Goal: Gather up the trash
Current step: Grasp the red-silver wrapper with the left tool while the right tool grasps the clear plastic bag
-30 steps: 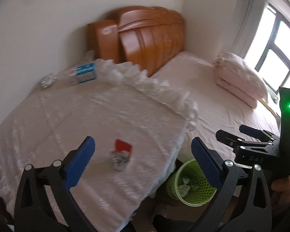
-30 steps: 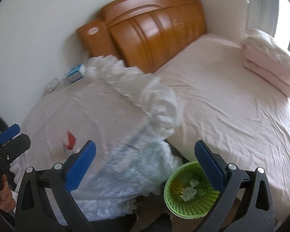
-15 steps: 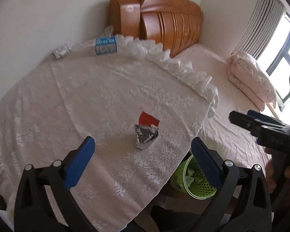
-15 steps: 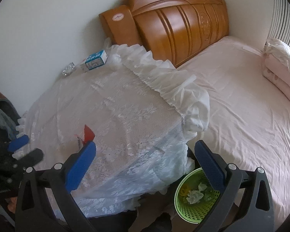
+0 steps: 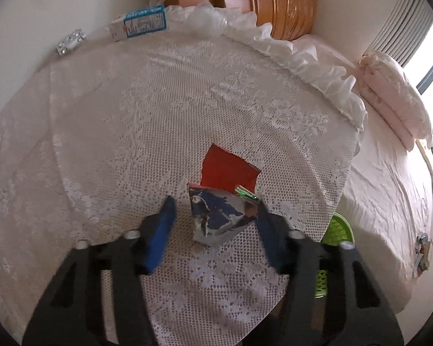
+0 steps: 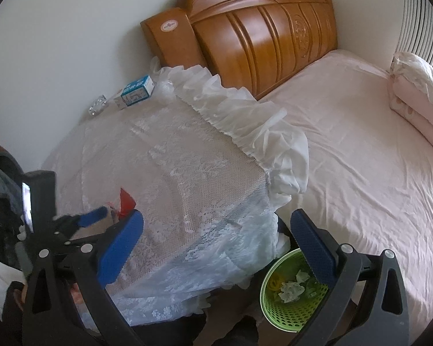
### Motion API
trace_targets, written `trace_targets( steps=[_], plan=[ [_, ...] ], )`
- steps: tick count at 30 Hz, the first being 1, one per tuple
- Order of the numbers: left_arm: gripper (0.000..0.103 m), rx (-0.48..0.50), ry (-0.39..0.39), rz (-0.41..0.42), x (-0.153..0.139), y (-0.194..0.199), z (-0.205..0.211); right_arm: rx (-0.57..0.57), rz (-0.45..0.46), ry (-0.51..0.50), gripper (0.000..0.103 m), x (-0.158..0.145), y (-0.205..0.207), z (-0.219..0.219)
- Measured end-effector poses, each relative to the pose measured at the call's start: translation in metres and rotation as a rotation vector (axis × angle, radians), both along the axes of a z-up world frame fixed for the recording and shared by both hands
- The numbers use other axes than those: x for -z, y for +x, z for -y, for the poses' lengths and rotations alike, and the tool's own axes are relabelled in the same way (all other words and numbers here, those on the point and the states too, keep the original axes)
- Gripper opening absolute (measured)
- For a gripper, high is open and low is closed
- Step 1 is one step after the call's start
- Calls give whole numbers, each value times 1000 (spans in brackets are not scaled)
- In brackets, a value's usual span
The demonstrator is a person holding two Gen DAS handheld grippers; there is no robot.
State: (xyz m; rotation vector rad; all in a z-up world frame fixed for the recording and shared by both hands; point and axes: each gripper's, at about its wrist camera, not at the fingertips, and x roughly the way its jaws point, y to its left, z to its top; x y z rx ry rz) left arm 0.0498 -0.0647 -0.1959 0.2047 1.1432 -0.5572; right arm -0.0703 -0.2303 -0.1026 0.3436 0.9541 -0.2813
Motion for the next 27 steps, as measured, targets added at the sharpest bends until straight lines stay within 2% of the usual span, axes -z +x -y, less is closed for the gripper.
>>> trace_targets(
  steps=[1, 4, 9, 15, 20, 24, 26, 27],
  plan=[
    [40, 0, -8, -2, -1, 1, 0, -1, 1, 0, 101, 0, 1, 0],
    [35, 8, -9, 10, -4, 2, 3, -10, 3, -5, 101, 1, 5, -1],
    [33, 23, -12, 46, -20, 7, 2, -70, 15, -31, 101, 1, 38, -9],
    [33, -5, -44, 85, -52, 20, -19, -174, 49, -75, 101, 1, 120, -21],
    [33, -62, -62, 98, -71, 37, -50, -250, 24, -140, 101, 23, 220, -34],
    [33, -96, -58, 111, -78, 49, -70, -248, -50, -178, 93, 50, 281, -39],
    [33, -113, -50, 120, -80, 52, -79, -235, -119, -169, 85, 74, 313, -37],
    [33, -118, -46, 123, -81, 54, -81, -234, -130, -168, 78, 77, 320, -37]
  ],
)
